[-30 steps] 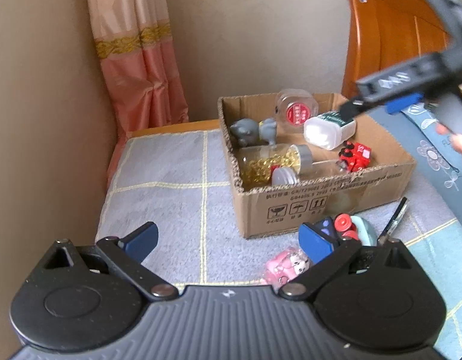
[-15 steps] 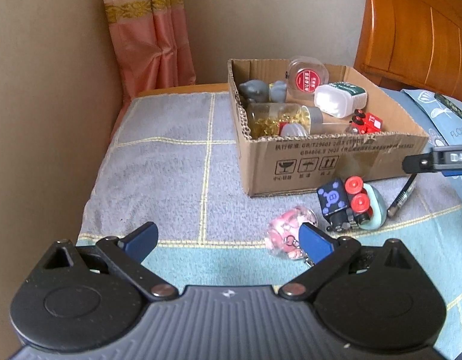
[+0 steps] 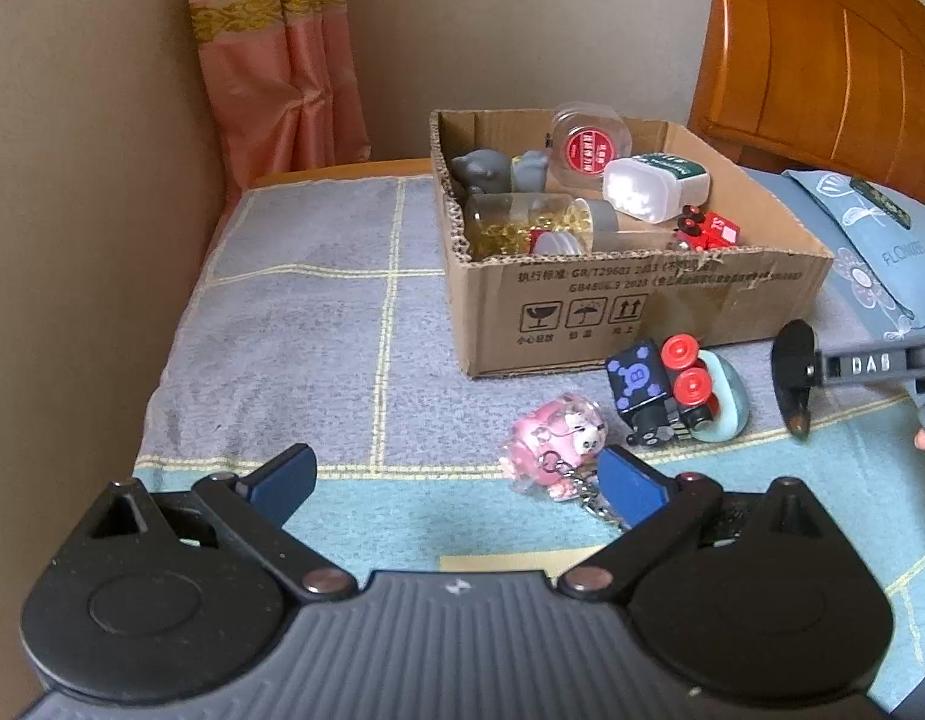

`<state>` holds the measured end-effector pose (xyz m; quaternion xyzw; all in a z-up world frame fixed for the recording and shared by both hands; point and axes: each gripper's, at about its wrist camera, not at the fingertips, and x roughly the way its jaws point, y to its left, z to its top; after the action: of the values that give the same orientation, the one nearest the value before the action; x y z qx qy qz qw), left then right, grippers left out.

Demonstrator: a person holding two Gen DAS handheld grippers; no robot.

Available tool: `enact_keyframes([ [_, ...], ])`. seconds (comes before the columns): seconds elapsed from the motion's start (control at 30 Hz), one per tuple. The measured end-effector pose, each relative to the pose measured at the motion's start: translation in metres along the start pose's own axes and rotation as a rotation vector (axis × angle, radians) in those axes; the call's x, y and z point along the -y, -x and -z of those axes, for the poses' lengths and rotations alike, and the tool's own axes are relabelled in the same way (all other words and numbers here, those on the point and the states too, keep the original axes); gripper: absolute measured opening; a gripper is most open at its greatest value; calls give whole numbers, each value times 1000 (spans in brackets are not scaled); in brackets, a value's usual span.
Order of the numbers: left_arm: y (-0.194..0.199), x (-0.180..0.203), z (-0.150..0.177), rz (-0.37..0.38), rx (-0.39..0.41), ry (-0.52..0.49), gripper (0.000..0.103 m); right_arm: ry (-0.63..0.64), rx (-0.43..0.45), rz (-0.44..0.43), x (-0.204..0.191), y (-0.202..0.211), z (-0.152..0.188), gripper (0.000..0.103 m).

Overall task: Organize rigid objects
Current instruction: 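Grasp the black oval object with the right tool while the left tool moves toward the pink keychain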

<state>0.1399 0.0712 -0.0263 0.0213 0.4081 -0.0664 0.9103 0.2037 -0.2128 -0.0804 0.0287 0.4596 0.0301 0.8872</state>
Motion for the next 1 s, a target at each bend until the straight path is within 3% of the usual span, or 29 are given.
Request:
enact_keyframes([
  [0.43,-3,3,5,43,-4,-57,100,295,83,-168,-3,19,28,103],
  [0.63,-3,3,10,47,-15,-42,100,321,59,-203,-6,-4,9,103],
  [0.87,-6,-4,12,25,-27,-34,100,399,-11,-358,-17,12,23,103],
  [1.0,-7,-1,13,47,-30,-63,100,442,-11,-351,-21,17,25,103],
])
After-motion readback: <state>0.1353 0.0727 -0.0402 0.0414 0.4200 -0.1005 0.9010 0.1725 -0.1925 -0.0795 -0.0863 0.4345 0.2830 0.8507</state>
